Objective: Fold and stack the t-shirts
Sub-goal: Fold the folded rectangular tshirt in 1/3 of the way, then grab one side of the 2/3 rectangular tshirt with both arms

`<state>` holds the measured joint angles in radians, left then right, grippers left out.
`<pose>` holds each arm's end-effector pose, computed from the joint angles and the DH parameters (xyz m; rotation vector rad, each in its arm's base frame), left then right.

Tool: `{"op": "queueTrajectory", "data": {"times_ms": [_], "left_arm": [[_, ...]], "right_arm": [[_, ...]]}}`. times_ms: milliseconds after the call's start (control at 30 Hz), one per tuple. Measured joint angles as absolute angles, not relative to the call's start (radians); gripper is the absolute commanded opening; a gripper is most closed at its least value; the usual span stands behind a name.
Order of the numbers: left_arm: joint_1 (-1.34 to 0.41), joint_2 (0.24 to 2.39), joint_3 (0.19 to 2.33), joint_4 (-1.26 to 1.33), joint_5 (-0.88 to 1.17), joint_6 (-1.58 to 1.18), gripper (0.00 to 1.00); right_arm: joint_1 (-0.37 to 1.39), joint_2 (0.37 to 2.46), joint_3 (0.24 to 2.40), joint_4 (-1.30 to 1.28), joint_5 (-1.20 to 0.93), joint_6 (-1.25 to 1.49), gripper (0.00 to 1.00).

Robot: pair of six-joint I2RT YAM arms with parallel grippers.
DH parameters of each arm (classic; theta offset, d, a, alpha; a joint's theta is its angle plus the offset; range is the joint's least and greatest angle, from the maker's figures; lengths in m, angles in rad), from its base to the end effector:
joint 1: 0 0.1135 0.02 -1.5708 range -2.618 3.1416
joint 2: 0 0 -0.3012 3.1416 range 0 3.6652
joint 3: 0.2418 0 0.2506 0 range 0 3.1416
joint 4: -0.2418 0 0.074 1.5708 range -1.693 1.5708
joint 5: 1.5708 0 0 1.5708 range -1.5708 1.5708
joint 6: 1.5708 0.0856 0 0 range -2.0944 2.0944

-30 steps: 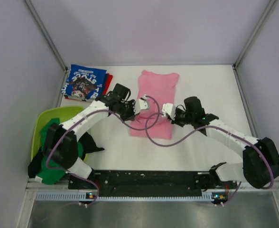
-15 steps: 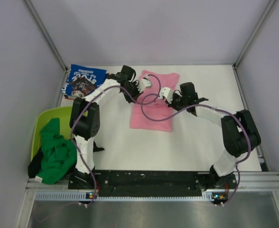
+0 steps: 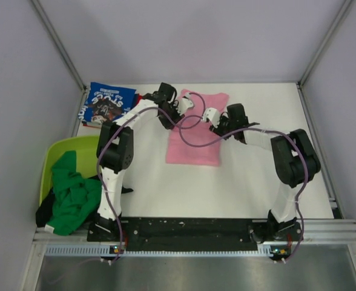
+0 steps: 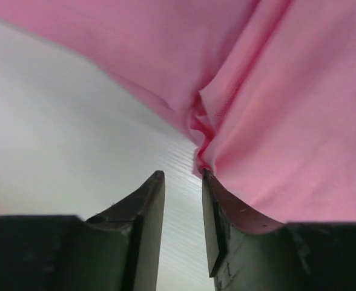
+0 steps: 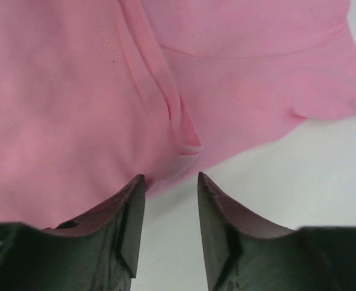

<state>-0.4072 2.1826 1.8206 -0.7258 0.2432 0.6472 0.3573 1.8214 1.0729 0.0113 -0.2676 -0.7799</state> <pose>0.4645 -0.2228 0.1909 1.3887 2.2283 -0.2410 0.3947 0.1715 0.1784 -1.3384 1.8429 0.0881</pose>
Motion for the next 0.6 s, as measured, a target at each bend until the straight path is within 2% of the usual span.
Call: {"op": "queueTrajectory", "data": {"times_ms": [200,267,333,500,600], "left_arm": [[-0.386,2.284,2.008,-0.704,0.105,0.569,0.44],[-0.372,2.281,2.033,-0.699,0.105,0.562,0.45],[-0.359,2.244,2.019,-0.698,0.141,0.579,0.47],[-0.344,1.981,1.702,-0.696,0.363,0.764,0.62],[-0.366,1.805,1.487,-0.717,0.473,0.905,0.63]], "right_arm": [[0.319,1.946,1.221,0.063,-0.115,-0.640,0.46],[0.295,1.933,1.246,0.062,-0.120,-0.603,0.52],[0.278,1.884,1.230,0.059,-0.153,-0.597,0.63],[0.322,1.552,0.939,0.090,-0.302,-0.700,0.69],[0.409,1.386,0.767,0.082,-0.397,-0.836,0.70]]}}
